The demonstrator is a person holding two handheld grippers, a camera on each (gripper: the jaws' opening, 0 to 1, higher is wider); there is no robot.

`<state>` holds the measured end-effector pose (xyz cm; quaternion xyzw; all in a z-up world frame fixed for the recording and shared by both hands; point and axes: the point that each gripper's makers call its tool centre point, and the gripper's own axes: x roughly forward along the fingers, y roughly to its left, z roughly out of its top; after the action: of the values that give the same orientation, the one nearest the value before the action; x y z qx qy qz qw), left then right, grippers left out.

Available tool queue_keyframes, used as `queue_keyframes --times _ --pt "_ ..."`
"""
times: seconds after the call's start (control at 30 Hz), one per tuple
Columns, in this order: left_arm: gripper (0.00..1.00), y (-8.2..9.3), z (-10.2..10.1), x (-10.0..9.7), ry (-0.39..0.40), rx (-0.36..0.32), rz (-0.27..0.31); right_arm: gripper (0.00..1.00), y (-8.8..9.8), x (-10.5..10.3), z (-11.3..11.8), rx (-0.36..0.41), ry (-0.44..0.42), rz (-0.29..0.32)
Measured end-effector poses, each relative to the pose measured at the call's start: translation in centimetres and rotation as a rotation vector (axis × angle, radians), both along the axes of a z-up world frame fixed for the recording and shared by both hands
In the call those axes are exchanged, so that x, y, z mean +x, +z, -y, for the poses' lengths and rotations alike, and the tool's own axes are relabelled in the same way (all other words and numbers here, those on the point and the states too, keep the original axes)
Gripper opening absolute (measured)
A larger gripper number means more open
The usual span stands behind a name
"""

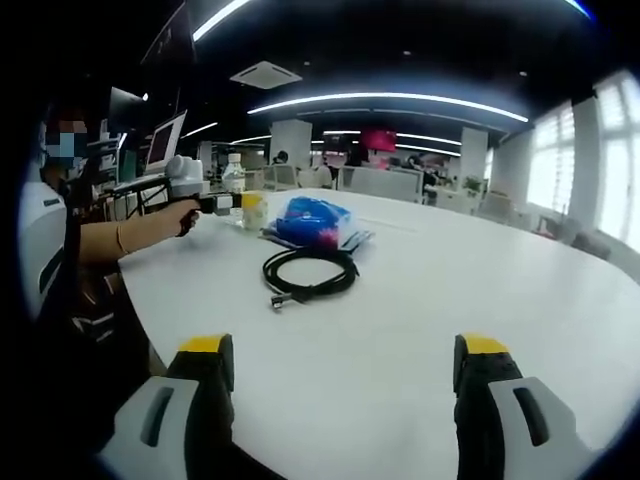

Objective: Arrange the tabletop items into an orderly group along one side of the table until the central work area is clear of visible clutter.

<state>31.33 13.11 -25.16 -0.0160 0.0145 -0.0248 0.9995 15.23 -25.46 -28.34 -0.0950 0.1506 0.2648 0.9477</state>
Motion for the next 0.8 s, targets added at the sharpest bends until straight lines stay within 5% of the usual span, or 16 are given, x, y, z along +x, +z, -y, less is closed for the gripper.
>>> queue_keyframes --times 0.37,0.67,0.8 --pt "0.65 2.2 1.2 -1.4 -0.015 0.039 0.048 0.88 0.7 0.3 -0.1 0.003 0.001 0.017" --pt "0.68 2.5 1.1 -2.6 0.008 0.102 0.011 0.88 1.4 0.7 -0.3 0.006 0.01 0.036" --pt "0.73 2.9 1.2 -3.1 0.007 0.076 0.019 0.89 1.6 0.8 -0.3 0.007 0.013 0.038"
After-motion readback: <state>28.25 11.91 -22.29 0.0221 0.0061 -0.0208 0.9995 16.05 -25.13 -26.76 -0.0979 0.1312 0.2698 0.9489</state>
